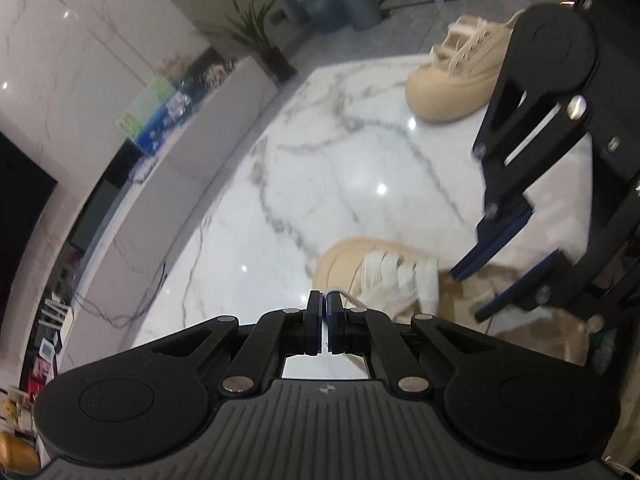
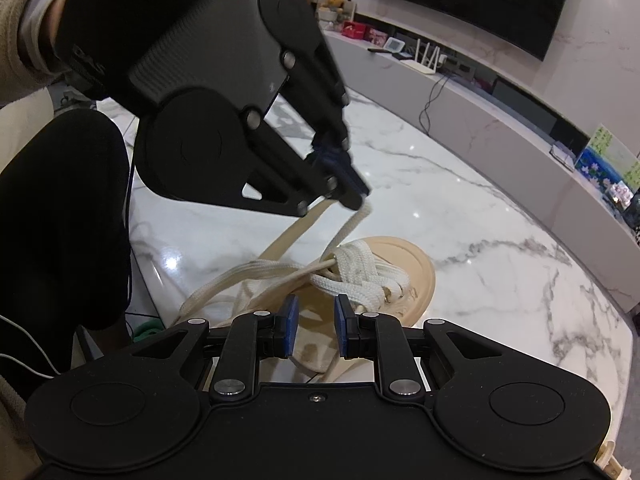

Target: Lace up shoes with both hands

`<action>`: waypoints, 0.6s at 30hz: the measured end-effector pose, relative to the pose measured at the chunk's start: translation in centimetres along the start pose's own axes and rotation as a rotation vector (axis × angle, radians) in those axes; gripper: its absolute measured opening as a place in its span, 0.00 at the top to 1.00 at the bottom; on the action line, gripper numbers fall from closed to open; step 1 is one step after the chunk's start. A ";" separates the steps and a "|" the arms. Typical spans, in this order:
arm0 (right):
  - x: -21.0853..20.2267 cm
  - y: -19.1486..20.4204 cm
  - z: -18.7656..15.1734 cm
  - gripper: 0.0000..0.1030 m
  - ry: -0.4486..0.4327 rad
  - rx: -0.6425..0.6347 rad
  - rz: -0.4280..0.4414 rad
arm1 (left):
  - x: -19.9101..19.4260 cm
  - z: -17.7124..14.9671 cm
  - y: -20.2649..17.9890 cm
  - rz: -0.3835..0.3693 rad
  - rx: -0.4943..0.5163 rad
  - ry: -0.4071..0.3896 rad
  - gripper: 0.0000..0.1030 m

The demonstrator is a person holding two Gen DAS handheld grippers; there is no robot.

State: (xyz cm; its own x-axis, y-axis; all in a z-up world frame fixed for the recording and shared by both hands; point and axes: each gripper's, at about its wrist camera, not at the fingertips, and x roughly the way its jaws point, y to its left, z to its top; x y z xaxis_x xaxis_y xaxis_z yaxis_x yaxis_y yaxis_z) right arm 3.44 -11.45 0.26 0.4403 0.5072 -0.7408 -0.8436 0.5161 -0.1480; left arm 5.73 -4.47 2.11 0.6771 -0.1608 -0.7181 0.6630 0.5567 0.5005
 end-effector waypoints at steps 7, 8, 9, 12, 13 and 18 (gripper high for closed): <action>-0.7 0.0 -0.1 0.83 -0.006 0.003 -0.028 | -1.9 1.3 -1.9 0.002 0.075 -0.089 0.98; -0.8 0.0 -0.1 0.83 -0.005 0.004 -0.031 | -2.2 1.5 -1.9 -0.011 0.072 -0.100 0.98; -1.0 0.0 -0.1 0.83 -0.003 0.005 -0.037 | -2.3 1.6 -1.9 -0.021 0.068 -0.109 0.98; -1.3 0.0 -0.3 0.83 0.002 0.010 -0.056 | -3.0 2.1 -2.2 -0.052 0.063 -0.138 0.98; -1.4 0.0 -0.3 0.83 0.002 0.011 -0.060 | -3.1 2.2 -2.3 -0.059 0.066 -0.143 0.98; -1.9 0.2 -0.7 0.82 0.009 0.017 -0.076 | -3.0 2.2 -3.4 -0.084 0.103 -0.122 0.98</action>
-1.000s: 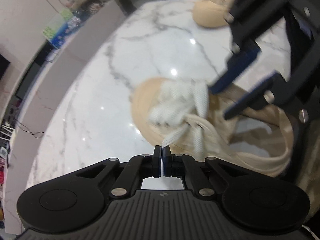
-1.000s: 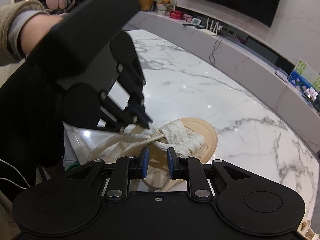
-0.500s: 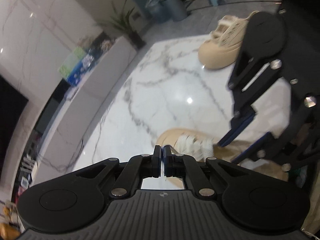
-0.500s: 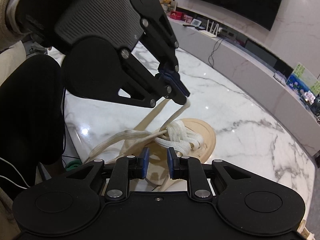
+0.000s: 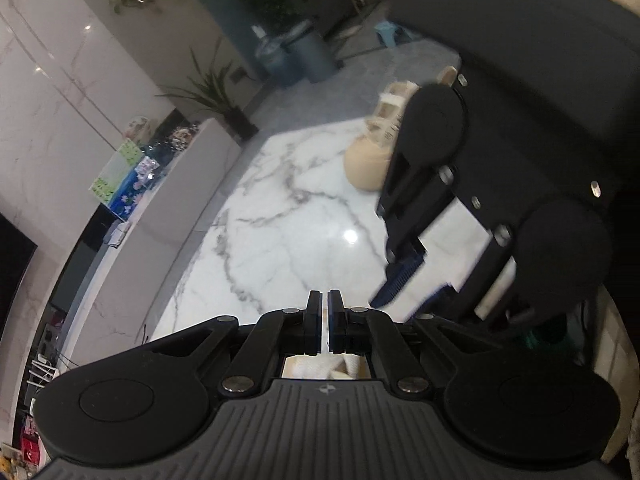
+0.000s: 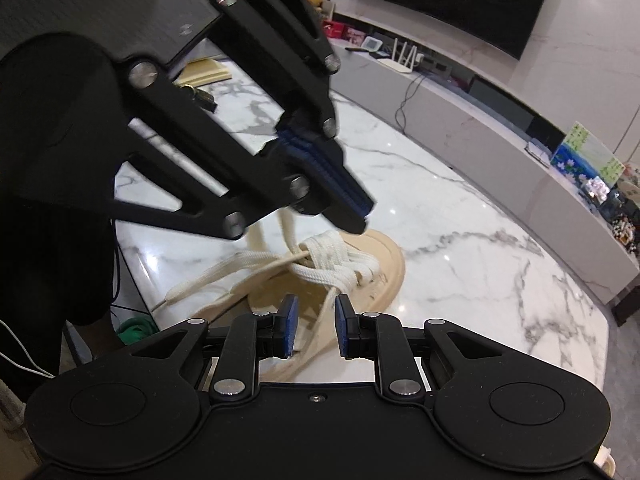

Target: Lace up shoes with both hands

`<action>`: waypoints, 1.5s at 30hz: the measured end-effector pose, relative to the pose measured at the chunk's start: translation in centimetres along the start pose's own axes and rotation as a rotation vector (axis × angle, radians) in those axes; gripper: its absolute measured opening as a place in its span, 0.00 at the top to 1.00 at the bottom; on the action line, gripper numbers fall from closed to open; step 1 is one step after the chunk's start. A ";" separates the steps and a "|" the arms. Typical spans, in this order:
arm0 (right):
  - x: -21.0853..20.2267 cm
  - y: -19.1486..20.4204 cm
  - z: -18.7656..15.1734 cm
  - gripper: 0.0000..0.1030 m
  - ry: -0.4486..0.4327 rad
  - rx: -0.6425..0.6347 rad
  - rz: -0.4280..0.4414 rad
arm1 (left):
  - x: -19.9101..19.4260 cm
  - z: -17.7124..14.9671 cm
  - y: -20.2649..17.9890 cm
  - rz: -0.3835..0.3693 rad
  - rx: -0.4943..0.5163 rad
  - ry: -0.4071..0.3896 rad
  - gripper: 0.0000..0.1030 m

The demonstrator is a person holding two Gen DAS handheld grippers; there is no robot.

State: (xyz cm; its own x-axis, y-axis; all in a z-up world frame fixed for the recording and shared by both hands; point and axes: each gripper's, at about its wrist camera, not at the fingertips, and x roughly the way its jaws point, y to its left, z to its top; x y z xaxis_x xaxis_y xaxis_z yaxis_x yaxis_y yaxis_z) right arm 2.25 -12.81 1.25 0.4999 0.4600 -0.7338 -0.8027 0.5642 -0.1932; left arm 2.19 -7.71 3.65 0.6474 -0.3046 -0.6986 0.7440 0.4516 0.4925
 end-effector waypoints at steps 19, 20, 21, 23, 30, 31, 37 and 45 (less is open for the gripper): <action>0.6 0.4 -0.3 0.76 0.016 -0.013 0.020 | 2.0 -5.8 1.4 0.080 -0.112 0.229 0.90; 0.7 0.4 -0.3 0.76 0.017 -0.012 0.021 | 2.0 -6.0 1.3 0.074 -0.109 0.234 0.90; 0.9 0.4 -0.3 0.76 0.020 -0.012 0.023 | 2.0 -6.2 1.3 0.065 -0.106 0.237 0.90; 1.2 0.4 -0.3 0.76 0.024 -0.011 0.027 | 2.0 -6.6 1.1 0.048 -0.100 0.242 0.90; 2.2 0.2 -0.2 0.76 0.040 -0.007 0.041 | 2.7 -7.8 0.7 0.021 -0.091 0.265 0.90; 2.3 0.1 -0.2 0.76 0.042 -0.006 0.044 | 2.8 -8.0 0.7 0.023 -0.096 0.268 0.89; 2.7 0.1 0.1 0.76 0.046 -0.011 0.050 | 3.8 -8.5 1.4 0.067 -0.101 0.288 0.83; 3.0 -0.1 0.2 0.75 0.048 -0.010 0.058 | 5.2 -9.0 2.2 0.040 -0.126 0.305 0.82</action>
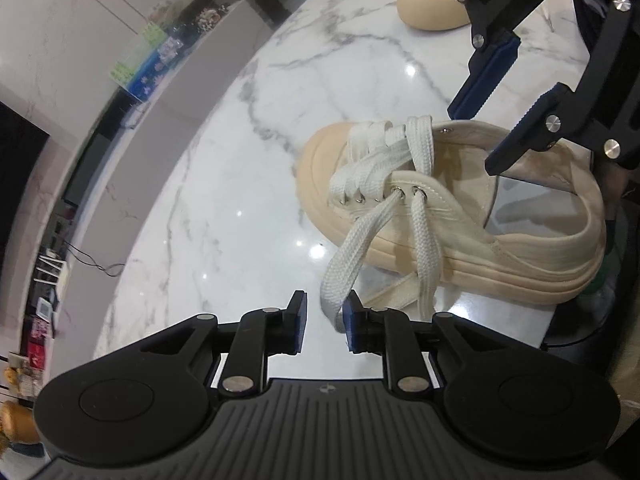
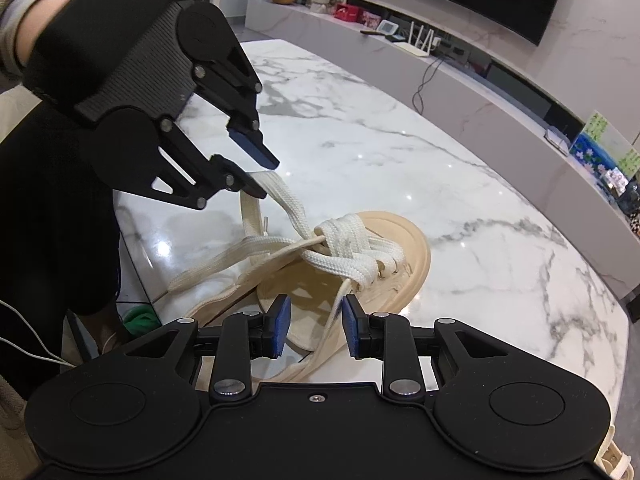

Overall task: Lace up shoes with both hands
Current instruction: 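Lift the lace end with the right gripper while the left gripper holds the lace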

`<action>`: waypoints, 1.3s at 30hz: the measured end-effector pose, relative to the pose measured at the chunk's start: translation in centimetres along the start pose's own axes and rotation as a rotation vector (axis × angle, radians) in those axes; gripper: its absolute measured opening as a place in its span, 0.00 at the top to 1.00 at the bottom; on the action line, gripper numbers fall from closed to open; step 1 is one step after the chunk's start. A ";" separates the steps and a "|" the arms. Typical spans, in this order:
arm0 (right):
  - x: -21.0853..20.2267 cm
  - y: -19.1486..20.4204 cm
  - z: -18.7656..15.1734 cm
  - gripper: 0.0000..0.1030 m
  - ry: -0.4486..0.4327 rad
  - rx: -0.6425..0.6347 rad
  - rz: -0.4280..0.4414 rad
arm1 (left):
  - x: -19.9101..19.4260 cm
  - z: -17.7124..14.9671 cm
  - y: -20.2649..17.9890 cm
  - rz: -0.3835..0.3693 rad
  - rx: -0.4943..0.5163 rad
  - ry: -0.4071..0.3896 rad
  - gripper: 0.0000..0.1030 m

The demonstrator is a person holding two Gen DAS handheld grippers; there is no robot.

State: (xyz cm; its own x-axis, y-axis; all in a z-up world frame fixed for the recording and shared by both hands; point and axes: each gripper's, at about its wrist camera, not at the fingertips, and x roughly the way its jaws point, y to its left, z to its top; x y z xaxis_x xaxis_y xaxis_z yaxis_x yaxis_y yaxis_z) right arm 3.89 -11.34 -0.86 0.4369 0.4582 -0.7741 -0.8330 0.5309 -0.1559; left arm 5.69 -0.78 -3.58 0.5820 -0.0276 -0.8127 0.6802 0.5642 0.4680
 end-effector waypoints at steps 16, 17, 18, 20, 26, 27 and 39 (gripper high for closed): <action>-1.9 1.1 0.9 0.75 -0.111 -0.003 0.053 | -5.2 2.0 0.5 0.008 -0.020 -0.132 0.98; -1.9 1.4 1.0 0.75 -0.116 -0.012 0.058 | -5.5 2.1 0.5 0.012 -0.017 -0.141 0.98; -1.9 1.7 1.1 0.75 -0.120 -0.022 0.063 | -5.8 2.3 0.5 0.013 -0.014 -0.150 0.98; -2.0 2.4 1.3 0.75 -0.137 -0.046 0.080 | -6.7 2.8 0.4 0.012 -0.006 -0.172 0.98; -2.0 3.3 2.0 0.75 -0.189 -0.059 0.116 | -8.4 3.7 0.4 -0.002 -0.002 -0.210 0.98; -1.8 3.1 2.1 0.75 -0.193 -0.038 0.131 | -8.5 3.8 0.5 -0.008 -0.008 -0.213 0.98; -0.4 3.1 2.6 0.74 -0.210 0.059 0.227 | -8.9 4.4 1.2 -0.027 -0.033 -0.225 0.98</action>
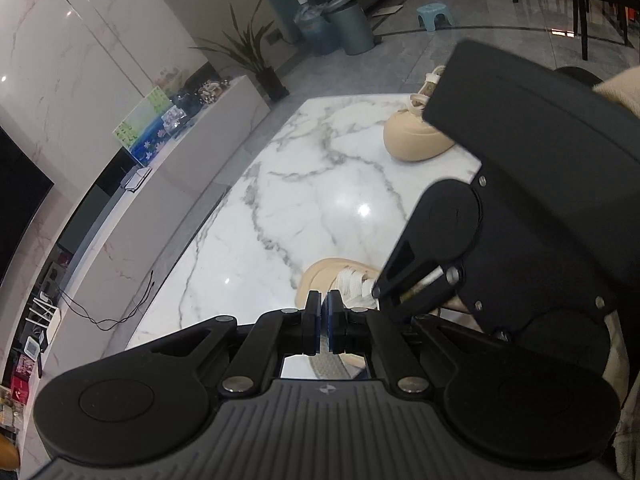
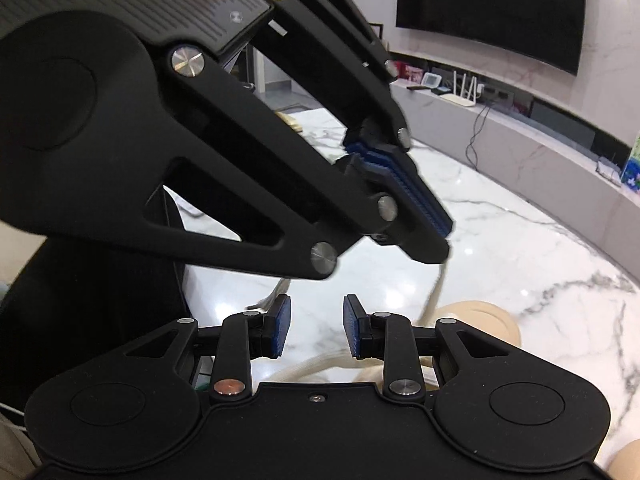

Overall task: Lace up shoes with both hands
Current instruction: 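Lift the lace end with the right gripper while the left gripper holds the lace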

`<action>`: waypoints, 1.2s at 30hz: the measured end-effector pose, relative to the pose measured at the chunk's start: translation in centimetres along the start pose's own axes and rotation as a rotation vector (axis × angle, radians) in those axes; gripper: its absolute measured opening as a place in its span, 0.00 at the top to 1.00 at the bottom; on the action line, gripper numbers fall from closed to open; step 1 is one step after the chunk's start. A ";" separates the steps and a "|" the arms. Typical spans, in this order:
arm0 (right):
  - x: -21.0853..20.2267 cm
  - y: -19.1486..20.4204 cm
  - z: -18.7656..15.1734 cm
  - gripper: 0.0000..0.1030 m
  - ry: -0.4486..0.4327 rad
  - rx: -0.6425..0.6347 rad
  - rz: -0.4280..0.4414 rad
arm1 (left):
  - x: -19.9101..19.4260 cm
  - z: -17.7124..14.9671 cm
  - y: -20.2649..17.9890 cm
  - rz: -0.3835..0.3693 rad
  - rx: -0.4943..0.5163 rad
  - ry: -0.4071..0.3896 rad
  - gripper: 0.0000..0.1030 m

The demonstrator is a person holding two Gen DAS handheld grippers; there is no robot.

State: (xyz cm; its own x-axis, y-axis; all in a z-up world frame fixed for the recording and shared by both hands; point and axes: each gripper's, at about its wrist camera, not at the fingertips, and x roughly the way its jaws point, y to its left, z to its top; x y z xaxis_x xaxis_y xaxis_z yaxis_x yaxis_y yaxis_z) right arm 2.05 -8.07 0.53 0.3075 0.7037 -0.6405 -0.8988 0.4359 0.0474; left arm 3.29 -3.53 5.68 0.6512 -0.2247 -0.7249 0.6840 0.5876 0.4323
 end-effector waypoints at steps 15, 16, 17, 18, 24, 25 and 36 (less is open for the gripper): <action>-3.5 0.6 -1.3 0.69 -0.031 -0.004 0.041 | -0.1 0.0 -0.1 -0.010 0.010 0.014 0.98; -3.6 0.6 -1.4 0.69 -0.032 -0.002 0.036 | -0.1 0.0 0.0 -0.014 0.008 0.014 0.98; -3.1 0.3 -1.0 0.69 -0.032 0.002 0.031 | -0.2 0.0 -0.1 -0.015 0.008 0.013 0.98; -2.7 0.0 -0.7 0.69 -0.031 0.007 0.025 | -0.2 0.0 -0.1 -0.018 0.006 0.012 0.98; -0.7 -0.7 -0.9 0.69 0.006 0.058 -0.019 | -0.4 0.1 -0.1 -0.035 -0.004 0.009 0.98; -0.6 -0.8 -0.9 0.69 0.008 0.063 -0.012 | -0.4 0.1 0.0 -0.039 -0.008 0.009 0.98; 0.1 -0.4 -1.5 0.99 0.049 0.071 -0.010 | -0.1 -0.5 0.4 -0.008 -0.032 0.037 0.98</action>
State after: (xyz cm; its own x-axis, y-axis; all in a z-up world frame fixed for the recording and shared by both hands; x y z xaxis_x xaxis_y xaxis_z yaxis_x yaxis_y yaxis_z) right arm 2.00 -9.01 -0.67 0.2995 0.6713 -0.6779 -0.8708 0.4828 0.0934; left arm 3.33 -2.84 5.64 0.6323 -0.2010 -0.7482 0.6782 0.6104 0.4092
